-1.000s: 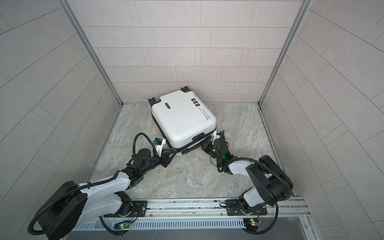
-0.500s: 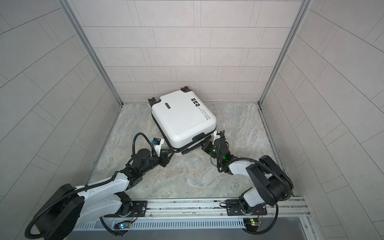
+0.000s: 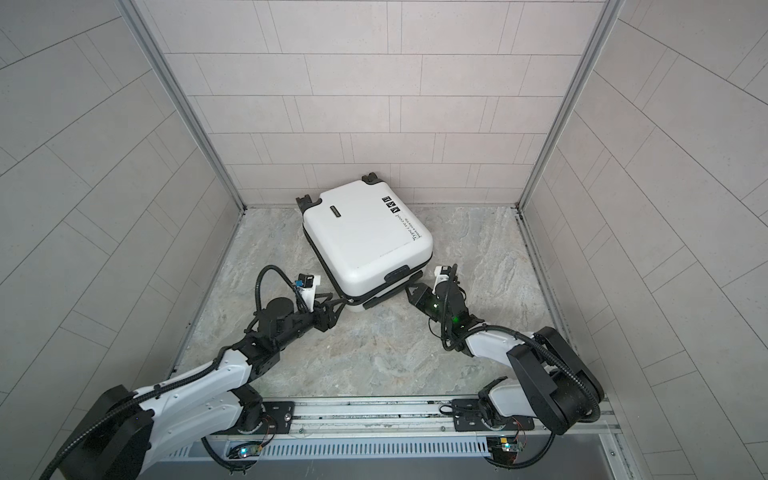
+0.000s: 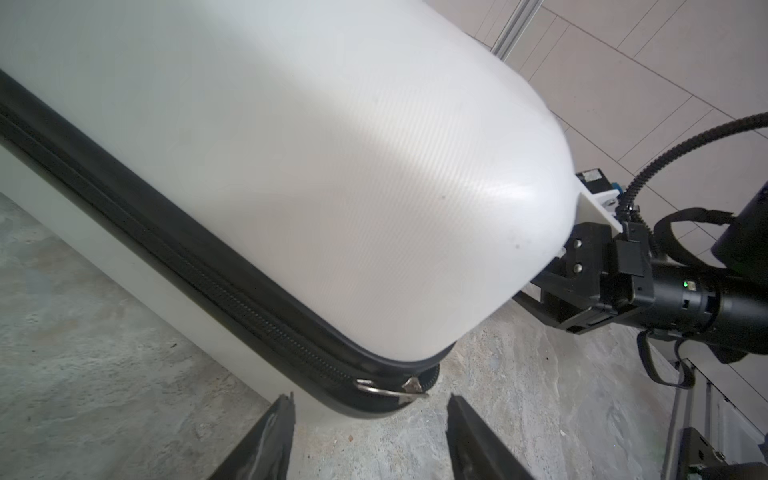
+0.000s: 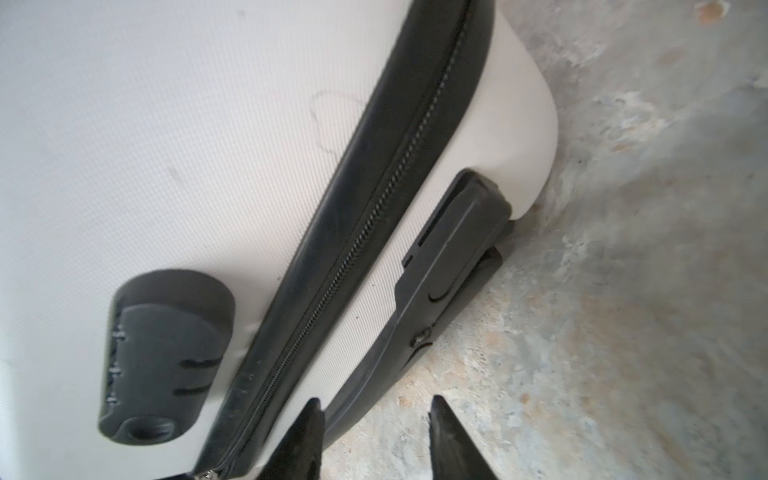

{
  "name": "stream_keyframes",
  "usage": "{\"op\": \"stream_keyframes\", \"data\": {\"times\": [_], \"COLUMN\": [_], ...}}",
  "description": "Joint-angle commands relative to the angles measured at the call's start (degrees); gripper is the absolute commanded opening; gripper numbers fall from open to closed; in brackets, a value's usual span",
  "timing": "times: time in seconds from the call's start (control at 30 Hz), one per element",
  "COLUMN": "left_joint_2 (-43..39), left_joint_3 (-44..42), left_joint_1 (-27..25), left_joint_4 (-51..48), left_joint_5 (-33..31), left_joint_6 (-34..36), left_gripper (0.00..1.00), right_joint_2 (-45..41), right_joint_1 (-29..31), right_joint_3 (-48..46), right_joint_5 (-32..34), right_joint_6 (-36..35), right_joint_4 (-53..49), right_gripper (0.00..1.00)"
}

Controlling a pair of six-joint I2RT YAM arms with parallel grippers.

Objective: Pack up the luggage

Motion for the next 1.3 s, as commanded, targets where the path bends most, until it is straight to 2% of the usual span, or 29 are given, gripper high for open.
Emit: {"op": "stream_keyframes", "data": {"times": [0.0,0.13,0.27,0.37,0.5,0.57,0.83,1.1,1.27], "left_joint_2": [-1.43,0.66,4.09,5.93,6.34,6.18,8.12,12.76,13.76], "left_joint_3": [-0.68,-0.01,1.42,1.25,-0.73,-0.99,1.75,1.74,0.57], "left_joint_1": [1.58,4.54,5.96,6.38,6.45,6.48,6.46,6.12,5.53], "left_joint_4": [-0.71,1.05,2.11,5.29,11.52,12.23,6.51,9.58,10.32], "left_joint_5": [0.07,5.21,9.18,9.71,7.73,6.95,10.41,12.35,13.41], "left_joint_6": [-2.18,-9.18,-18.16,-27.32,-37.41,-40.29,-40.55,-42.35,-43.13], "left_gripper": [0.66,0.66,0.59,0.54,0.53,0.54,0.54,0.52,0.41], "right_joint_2": [-0.68,1.95,4.68,6.11,6.55,6.73,6.93,6.85,7.0], "right_joint_1": [0.08,0.42,0.72,1.01,1.22,1.3,1.24,1.36,1.4], "right_joint_3": [1.06,2.72,3.33,3.58,3.64,3.66,3.67,3.59,3.63], "right_joint_5": [0.13,-1.17,-1.59,-1.69,-1.61,-1.55,-1.35,-1.26,-0.86], "right_joint_6": [-0.17,0.73,2.08,2.65,2.6,2.6,2.83,2.93,2.95], "right_joint_4": [-1.37,-0.13,2.54,4.07,4.04,4.2,4.6,4.55,4.18], "right_gripper": [0.61,0.66,0.66,0.65,0.65,0.65,0.64,0.62,0.62]}}
